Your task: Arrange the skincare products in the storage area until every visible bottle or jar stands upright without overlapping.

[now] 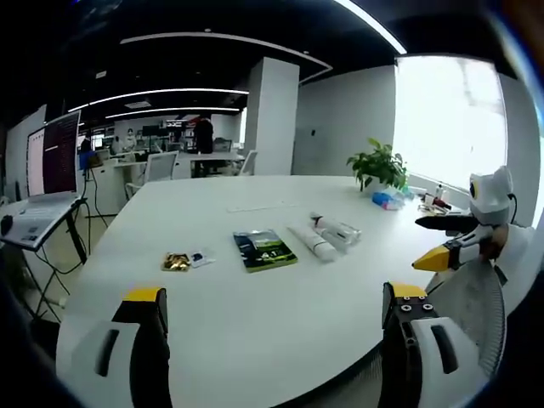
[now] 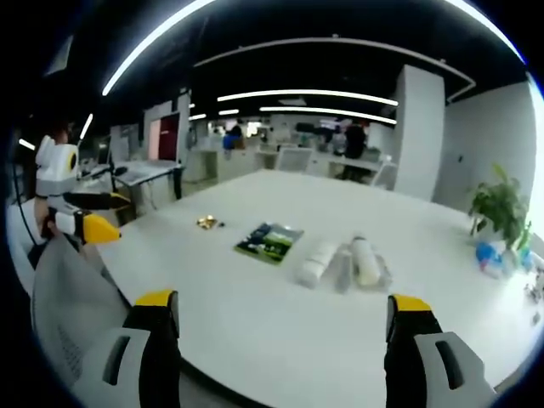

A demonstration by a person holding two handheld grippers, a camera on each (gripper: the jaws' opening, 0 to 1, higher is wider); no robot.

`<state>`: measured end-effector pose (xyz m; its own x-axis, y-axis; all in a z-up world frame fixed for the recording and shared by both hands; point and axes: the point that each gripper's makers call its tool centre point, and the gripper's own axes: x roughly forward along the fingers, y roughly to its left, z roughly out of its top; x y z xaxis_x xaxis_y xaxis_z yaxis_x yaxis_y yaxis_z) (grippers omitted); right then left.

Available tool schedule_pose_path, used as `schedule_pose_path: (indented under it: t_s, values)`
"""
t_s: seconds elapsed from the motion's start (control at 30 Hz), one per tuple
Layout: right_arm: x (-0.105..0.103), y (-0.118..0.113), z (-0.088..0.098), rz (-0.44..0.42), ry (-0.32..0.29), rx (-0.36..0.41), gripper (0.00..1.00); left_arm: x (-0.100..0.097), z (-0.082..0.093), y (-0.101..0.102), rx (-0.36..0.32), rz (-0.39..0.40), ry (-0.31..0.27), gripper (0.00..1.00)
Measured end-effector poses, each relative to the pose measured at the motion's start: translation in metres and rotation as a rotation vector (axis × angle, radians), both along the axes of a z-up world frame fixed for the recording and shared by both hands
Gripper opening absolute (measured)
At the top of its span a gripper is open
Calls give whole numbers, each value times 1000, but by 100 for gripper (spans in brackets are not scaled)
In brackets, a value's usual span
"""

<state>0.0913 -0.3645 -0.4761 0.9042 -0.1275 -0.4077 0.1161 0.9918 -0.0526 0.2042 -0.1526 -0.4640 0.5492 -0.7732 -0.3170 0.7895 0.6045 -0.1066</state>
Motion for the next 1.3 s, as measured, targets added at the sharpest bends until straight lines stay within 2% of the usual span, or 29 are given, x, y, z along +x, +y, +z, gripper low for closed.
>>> schedule_pose_path:
  t_s: [0.3, 0.37, 0.53, 0.8, 0.97, 1.1, 1.23, 1.3]
  values:
    - [1, -9, 3, -19, -11, 20, 100, 5, 2, -2, -24, -7, 40, 99]
    - [2, -10, 3, -18, -5, 34, 100, 9, 3, -2, -20, -9, 34, 99]
    - [6, -15, 9, -3, -12, 18, 100, 19, 16, -6, -25, 1, -27, 99]
    - [14, -37, 14, -19, 5, -18, 100, 26, 23, -17, -45, -28, -12, 99]
    - [24, -50, 20, -25, 5, -36, 100, 35, 23, -19, -38, -22, -26, 99]
    - [32, -56, 24, -10, 3, -61, 100, 32, 23, -19, -37, -27, -36, 99]
    - [40, -64, 21, 17, 46, -100, 100, 31, 23, -17, -42, -21, -36, 99]
    - [44, -70, 19, 22, 57, -109, 100, 41, 23, -18, -42, -11, -31, 99]
